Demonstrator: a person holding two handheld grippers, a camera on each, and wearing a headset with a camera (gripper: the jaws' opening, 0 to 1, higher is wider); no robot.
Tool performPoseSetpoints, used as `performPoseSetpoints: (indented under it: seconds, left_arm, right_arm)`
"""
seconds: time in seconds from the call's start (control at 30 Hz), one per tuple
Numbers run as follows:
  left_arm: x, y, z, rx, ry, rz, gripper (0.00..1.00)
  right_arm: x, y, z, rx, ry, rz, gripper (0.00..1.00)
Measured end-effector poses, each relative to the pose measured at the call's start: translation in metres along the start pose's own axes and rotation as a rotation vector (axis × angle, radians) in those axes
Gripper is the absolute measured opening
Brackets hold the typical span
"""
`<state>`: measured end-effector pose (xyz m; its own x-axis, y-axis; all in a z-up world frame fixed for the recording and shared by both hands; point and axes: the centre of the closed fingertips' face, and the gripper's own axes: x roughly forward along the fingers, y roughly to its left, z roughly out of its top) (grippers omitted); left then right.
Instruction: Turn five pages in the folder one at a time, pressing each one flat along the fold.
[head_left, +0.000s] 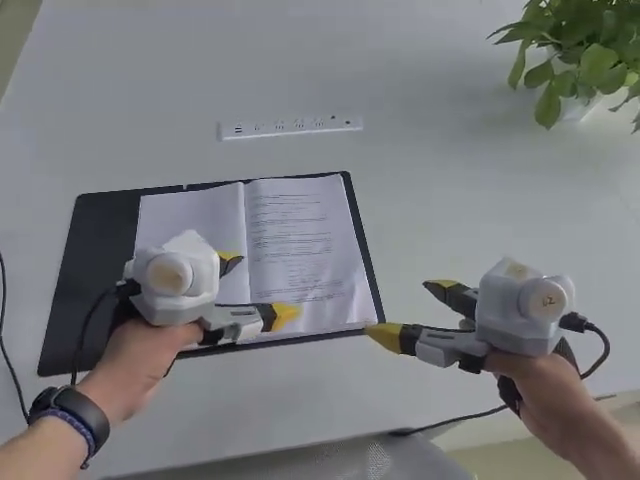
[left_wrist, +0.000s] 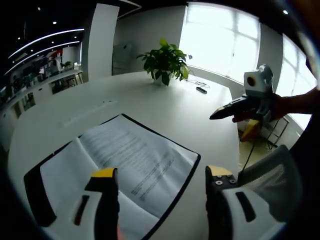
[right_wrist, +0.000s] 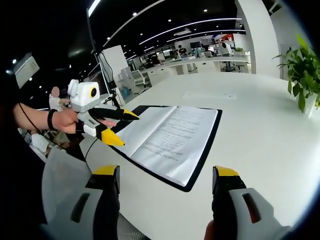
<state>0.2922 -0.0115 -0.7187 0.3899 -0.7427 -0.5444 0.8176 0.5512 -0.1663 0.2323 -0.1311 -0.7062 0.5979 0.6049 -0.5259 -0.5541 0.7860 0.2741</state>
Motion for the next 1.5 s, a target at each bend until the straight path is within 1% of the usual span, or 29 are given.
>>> performPoseSetpoints:
  seconds: [0.03, 0.1, 0.2, 0.3, 0.43, 0.6, 0.67, 0.77, 0.83, 0.9, 0.97, 1.0, 1.03, 1.07, 1.23, 1.37, 1.5]
  left_arm:
    - [0.008, -0.003, -0.002, 0.010, 0.016, -0.009, 0.71]
    - [0.024, -0.003, -0.004, 0.015, 0.016, -0.020, 0.70]
    - [0.040, -0.013, -0.002, 0.022, 0.021, -0.036, 0.70]
    - [0.056, -0.019, -0.003, 0.019, 0.029, -0.037, 0.69]
    - [0.073, -0.021, -0.007, 0.006, 0.036, -0.015, 0.67]
    - [0.092, -0.023, -0.013, -0.024, 0.047, 0.014, 0.68]
    - [0.097, -0.024, -0.015, -0.026, 0.052, 0.022, 0.68]
    - [0.103, -0.023, -0.026, -0.017, 0.088, 0.042, 0.68]
    - [0.106, -0.024, -0.027, -0.023, 0.084, 0.048, 0.69]
    - [0.108, -0.025, -0.027, -0.003, 0.083, 0.058, 0.70]
    - [0.109, -0.022, -0.029, 0.046, 0.091, 0.085, 0.68]
    - [0.110, -0.014, -0.034, 0.117, 0.111, 0.118, 0.64]
    - [0.112, -0.017, -0.034, 0.104, 0.101, 0.105, 0.64]
    - [0.113, -0.015, -0.035, 0.086, 0.095, 0.104, 0.64]
    - [0.111, -0.016, -0.033, 0.098, 0.089, 0.110, 0.64]
    - [0.110, -0.016, -0.032, 0.094, 0.082, 0.111, 0.63]
    - [0.111, -0.013, -0.033, 0.090, 0.077, 0.111, 0.62]
  right_arm:
    - [0.000, 0.001, -0.002, -0.009, 0.011, 0.002, 0.75]
    - [0.000, 0.002, -0.004, -0.012, 0.017, 0.005, 0.75]
    - [-0.002, 0.004, -0.005, -0.007, 0.016, 0.010, 0.74]
    - [-0.004, 0.003, -0.006, -0.002, 0.016, 0.015, 0.74]
    - [-0.006, 0.003, -0.007, 0.002, 0.012, 0.022, 0.74]
    - [-0.008, 0.002, -0.010, 0.009, 0.018, 0.028, 0.74]
    - [-0.008, 0.002, -0.012, 0.013, 0.020, 0.031, 0.74]
    - [-0.007, 0.001, -0.015, 0.018, 0.030, 0.038, 0.74]
    - [-0.006, 0.001, -0.015, 0.021, 0.030, 0.040, 0.74]
    - [-0.006, 0.000, -0.015, 0.023, 0.031, 0.042, 0.74]
    - [-0.005, -0.001, -0.015, 0.026, 0.031, 0.044, 0.74]
    - [-0.004, -0.001, -0.014, 0.032, 0.032, 0.050, 0.74]
    - [-0.003, -0.001, -0.014, 0.038, 0.033, 0.057, 0.74]
    - [-0.001, 0.000, -0.014, 0.041, 0.036, 0.065, 0.74]
    - [0.007, 0.001, -0.012, 0.017, 0.055, 0.087, 0.73]
    - [0.012, 0.001, -0.006, 0.021, 0.044, 0.100, 0.73]
    - [0.016, -0.001, -0.005, 0.024, 0.044, 0.102, 0.72]
